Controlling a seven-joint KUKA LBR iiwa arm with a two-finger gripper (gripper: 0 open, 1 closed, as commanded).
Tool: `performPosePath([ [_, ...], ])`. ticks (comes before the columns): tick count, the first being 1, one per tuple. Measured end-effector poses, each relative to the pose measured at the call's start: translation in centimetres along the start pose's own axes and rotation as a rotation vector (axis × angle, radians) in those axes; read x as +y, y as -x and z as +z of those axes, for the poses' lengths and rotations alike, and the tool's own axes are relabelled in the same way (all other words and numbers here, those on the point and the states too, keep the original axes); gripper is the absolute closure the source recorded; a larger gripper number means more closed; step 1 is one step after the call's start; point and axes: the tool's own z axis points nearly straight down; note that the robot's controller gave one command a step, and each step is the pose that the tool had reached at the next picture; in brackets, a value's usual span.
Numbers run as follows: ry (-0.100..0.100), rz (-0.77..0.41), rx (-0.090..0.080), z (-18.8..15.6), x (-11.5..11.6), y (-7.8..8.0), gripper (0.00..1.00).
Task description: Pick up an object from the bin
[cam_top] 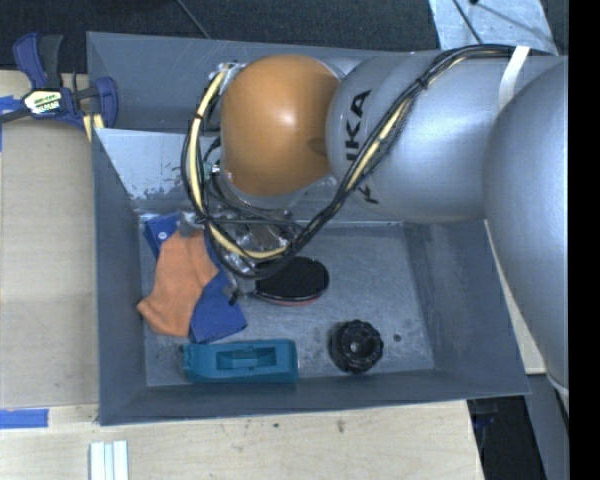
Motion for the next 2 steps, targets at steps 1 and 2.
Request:
performPosePath([
  [1, 0.002, -0.093, 0.001, 1.5, -4.0, -2.0, 0.00],
  [2, 0.000, 0.197, 0.003, 4.1, -3.4, -1.8, 0.00],
])
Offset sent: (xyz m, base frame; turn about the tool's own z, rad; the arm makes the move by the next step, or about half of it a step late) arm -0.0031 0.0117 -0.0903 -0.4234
